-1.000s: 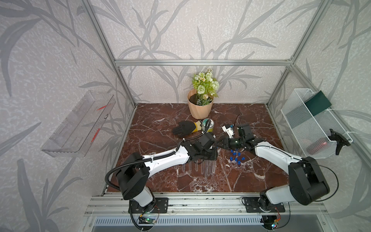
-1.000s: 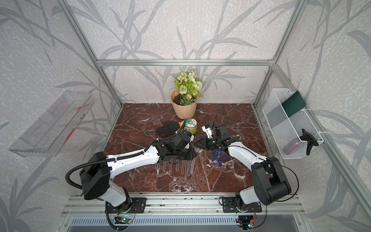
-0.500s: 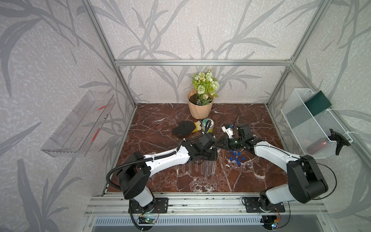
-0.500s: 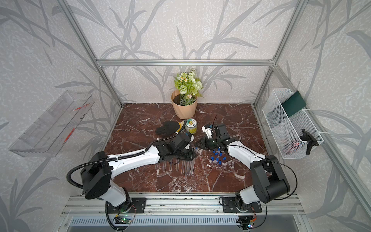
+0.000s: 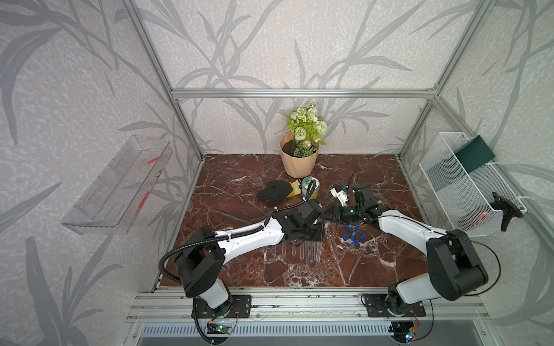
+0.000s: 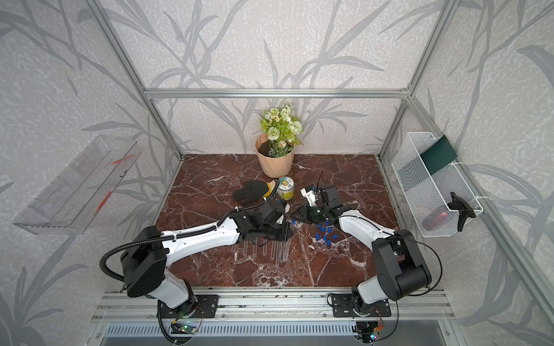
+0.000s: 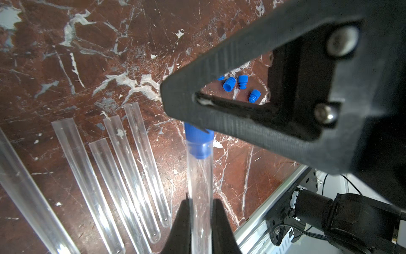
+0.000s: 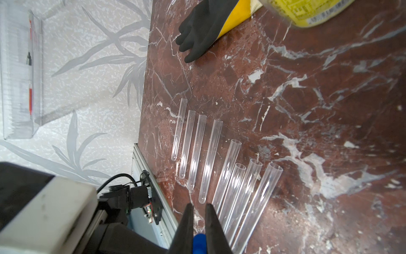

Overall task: Remove stoppers from test tubes
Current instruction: Open the stopper on the test tube.

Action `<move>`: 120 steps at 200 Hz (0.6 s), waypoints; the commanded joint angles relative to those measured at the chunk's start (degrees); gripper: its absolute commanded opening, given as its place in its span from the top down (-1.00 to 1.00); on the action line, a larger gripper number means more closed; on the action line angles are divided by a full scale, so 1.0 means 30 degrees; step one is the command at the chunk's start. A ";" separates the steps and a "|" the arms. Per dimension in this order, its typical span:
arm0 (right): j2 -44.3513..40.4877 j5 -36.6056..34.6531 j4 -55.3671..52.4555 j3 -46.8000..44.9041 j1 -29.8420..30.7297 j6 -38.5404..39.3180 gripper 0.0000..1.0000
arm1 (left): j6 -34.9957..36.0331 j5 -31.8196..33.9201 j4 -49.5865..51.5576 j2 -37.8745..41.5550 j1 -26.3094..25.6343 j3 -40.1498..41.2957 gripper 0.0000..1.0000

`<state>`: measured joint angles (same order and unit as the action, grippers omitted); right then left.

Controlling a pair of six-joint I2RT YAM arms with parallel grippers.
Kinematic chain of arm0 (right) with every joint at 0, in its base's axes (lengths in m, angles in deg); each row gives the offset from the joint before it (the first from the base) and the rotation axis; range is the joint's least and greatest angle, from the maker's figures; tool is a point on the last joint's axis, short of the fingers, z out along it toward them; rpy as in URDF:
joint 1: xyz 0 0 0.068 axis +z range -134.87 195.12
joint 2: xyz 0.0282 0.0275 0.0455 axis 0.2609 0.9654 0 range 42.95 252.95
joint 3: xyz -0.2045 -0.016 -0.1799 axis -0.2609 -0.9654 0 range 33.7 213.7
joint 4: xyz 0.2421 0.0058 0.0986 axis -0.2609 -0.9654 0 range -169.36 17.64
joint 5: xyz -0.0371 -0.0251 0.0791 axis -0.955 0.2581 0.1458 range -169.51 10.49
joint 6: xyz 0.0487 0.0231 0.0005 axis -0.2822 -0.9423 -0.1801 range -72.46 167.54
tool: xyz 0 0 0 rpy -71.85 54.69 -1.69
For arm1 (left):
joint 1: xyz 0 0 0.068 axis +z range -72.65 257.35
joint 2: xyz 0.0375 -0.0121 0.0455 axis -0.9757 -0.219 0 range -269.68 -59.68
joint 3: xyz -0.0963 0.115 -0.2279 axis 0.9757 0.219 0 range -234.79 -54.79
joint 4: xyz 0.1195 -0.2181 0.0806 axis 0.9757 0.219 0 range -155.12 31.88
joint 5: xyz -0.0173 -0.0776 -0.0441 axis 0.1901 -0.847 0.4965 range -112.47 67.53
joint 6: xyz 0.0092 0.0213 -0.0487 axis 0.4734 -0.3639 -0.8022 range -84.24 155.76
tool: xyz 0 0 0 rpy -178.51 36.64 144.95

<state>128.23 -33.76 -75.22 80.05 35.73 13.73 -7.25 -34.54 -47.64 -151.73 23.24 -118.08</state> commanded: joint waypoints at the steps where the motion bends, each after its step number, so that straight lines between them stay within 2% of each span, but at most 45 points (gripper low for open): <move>1: 0.0214 0.0351 0.0070 0.0271 0.0106 0.0040 0.53 | 0.0330 0.0275 -0.0406 -0.0044 0.0047 -0.0612 0.73; 29: 0.0068 0.0421 0.0075 0.0035 0.0106 0.0047 0.45 | 0.0418 0.0295 -0.0377 -0.0033 0.0078 -0.0643 0.73; 120: -0.0270 0.0759 -0.0041 -0.0423 0.0106 0.0098 0.52 | 0.0594 0.0319 -0.0211 -0.0362 0.0135 -0.1012 0.73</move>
<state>128.47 -32.40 -75.22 79.81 35.73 13.49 -6.24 -34.39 -47.97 -151.92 23.42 -118.54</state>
